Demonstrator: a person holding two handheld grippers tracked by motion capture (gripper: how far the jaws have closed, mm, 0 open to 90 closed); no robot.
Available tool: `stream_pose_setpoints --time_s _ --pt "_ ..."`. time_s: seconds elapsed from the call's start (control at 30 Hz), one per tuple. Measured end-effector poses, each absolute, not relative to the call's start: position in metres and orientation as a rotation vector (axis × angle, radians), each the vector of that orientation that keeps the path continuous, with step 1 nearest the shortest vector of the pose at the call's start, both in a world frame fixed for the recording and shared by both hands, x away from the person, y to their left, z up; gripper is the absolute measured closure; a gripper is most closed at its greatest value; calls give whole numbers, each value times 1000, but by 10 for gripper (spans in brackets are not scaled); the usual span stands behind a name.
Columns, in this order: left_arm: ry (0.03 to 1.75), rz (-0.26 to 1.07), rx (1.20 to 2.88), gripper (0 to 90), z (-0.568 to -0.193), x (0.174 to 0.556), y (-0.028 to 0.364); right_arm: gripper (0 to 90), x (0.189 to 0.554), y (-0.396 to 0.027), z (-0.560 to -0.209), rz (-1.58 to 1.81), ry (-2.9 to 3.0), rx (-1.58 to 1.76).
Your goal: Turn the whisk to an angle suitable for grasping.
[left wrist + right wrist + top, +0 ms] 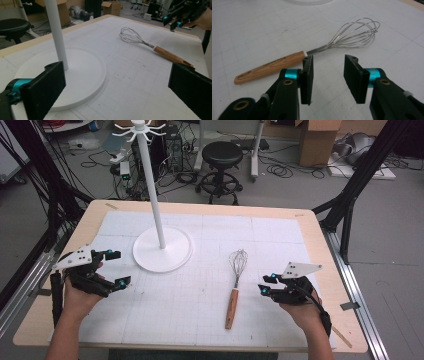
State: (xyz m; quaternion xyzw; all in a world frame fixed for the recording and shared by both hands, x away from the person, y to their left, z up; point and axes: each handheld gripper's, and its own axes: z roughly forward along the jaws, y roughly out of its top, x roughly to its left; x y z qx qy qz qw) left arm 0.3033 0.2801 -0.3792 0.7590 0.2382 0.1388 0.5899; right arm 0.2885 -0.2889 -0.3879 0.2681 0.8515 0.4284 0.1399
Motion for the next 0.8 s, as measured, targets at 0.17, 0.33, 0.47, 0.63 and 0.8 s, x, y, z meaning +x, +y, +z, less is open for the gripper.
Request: stream_pose_setpoints --time_s 0.17,0.33,0.47,0.63,0.8 --pt "555 328 1772 18 -379 304 280 691 288 -280 -392 1201 2521 728" --pt "557 331 1762 18 -379 304 282 789 288 -270 -401 1173 2585 670" --pt "556 333 1763 18 -379 304 282 880 287 -264 -408 1155 2647 646" --pt "563 335 1769 18 -379 305 283 891 283 -252 -410 1133 2691 608" --pt "564 334 1765 18 -379 305 283 892 279 -235 -415 1106 2782 512"
